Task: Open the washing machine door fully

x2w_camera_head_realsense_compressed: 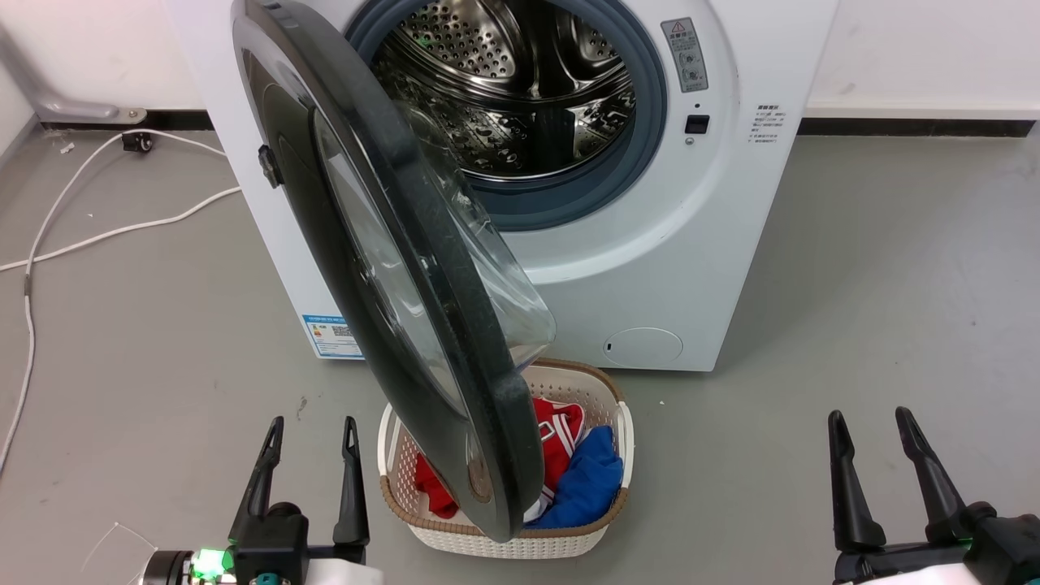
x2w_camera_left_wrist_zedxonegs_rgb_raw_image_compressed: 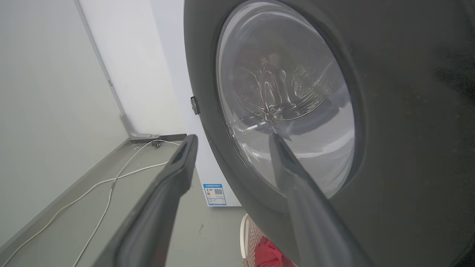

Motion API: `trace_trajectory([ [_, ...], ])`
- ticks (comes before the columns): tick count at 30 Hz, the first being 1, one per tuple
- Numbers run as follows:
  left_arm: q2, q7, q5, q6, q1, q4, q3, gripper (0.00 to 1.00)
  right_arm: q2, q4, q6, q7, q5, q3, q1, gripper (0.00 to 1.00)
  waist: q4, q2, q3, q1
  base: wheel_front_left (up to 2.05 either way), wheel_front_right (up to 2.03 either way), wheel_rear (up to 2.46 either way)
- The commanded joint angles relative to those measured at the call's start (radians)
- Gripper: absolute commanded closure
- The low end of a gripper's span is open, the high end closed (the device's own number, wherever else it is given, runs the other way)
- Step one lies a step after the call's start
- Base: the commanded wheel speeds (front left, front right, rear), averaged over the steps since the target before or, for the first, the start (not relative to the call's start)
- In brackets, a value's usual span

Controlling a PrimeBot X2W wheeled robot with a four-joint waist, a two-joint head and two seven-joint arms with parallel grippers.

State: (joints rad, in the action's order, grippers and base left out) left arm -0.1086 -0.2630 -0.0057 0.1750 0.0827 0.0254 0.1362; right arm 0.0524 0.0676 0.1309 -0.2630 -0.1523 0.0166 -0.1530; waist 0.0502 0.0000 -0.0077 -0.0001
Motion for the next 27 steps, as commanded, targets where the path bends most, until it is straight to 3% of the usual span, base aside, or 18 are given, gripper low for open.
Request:
trace_trajectory([
  [1, 0.000, -0.003, 0.002, -0.002, 0.005, 0.002, 0.000, 0.00, -0.004, -0.002, 0.000, -0.002, -0.001, -0.002, -0.011, 0.00, 0.000, 0.0000, 0.000, 0.0001, 0.00, 0.00, 0.00],
  [7, 0.003, -0.003, -0.010, -0.006, 0.007, 0.001, -0.006, 0.00, -0.004, -0.011, 0.000, -0.002, 0.002, -0.010, -0.015, 0.00, -0.001, 0.0000, -0.003, 0.0001, 0.00, 0.00, 0.00],
  [8, 0.004, -0.003, -0.010, -0.006, 0.009, 0.002, -0.008, 0.52, -0.004, -0.012, 0.000, -0.002, 0.001, -0.010, -0.016, 0.00, -0.001, 0.0000, -0.004, 0.0001, 0.00, 0.00, 0.00],
  [9, 0.006, -0.003, -0.014, -0.004, 0.009, 0.000, -0.012, 0.89, -0.004, -0.013, 0.000, -0.002, -0.001, -0.010, -0.017, 0.00, -0.002, 0.0000, -0.005, 0.0001, 0.00, 0.00, 0.00],
  [10, 0.009, -0.003, -0.023, -0.011, 0.012, 0.003, -0.014, 1.00, -0.004, -0.014, 0.000, -0.002, -0.002, -0.011, -0.017, 0.00, -0.002, 0.0000, -0.005, 0.0001, 0.00, 0.00, 0.00],
  [20, 0.007, -0.003, -0.029, -0.033, -0.039, -0.025, -0.051, 1.00, -0.004, -0.007, 0.000, -0.002, -0.007, -0.014, -0.012, 0.00, 0.005, 0.0000, -0.001, 0.0001, 0.00, 0.00, 0.00],
  [27, -0.015, -0.003, -0.003, -0.031, -0.106, -0.142, -0.093, 1.00, -0.004, -0.010, 0.000, -0.002, -0.013, -0.019, -0.007, 0.00, 0.004, 0.0000, 0.000, 0.0001, 0.00, 0.00, 0.00],
])
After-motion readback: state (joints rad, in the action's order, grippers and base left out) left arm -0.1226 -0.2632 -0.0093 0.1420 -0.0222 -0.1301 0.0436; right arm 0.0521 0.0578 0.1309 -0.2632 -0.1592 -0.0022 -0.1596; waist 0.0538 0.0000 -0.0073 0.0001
